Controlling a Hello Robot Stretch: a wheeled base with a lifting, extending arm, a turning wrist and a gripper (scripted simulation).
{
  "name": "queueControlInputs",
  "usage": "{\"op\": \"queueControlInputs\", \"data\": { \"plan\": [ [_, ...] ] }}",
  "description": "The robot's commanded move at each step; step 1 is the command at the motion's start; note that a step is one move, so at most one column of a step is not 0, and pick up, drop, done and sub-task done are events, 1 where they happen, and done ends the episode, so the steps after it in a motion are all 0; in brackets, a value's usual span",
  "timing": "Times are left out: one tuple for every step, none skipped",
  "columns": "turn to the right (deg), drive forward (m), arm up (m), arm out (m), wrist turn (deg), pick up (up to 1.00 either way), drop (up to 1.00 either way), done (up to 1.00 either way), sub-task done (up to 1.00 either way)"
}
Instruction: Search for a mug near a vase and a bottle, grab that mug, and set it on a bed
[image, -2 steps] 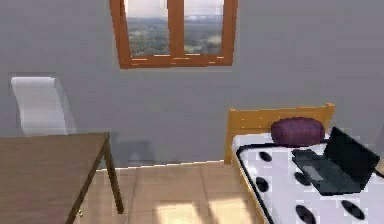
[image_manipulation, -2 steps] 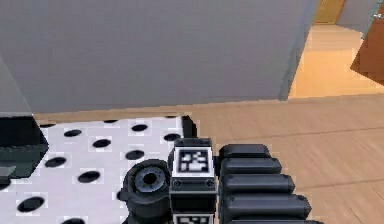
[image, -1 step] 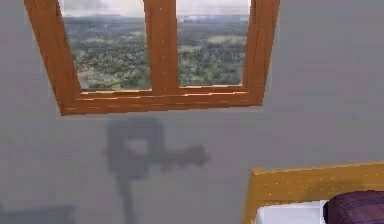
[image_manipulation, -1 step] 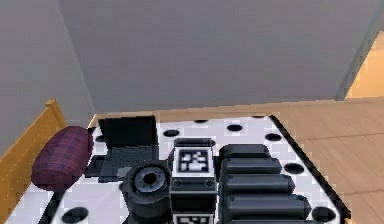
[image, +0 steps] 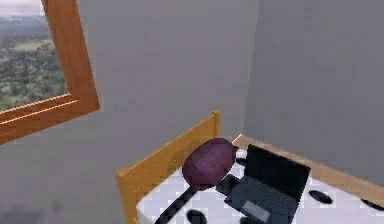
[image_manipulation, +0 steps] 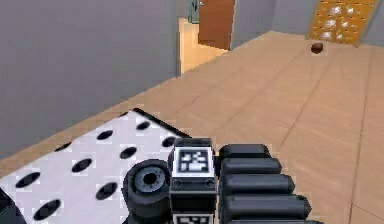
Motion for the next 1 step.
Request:
{"op": "queueControlInputs", "data": {
  "plan": [
    [36.0, 0.0, 0.0, 0.0, 0.0, 0.0, 0.0, 0.0, 0.0]
  ]
}}
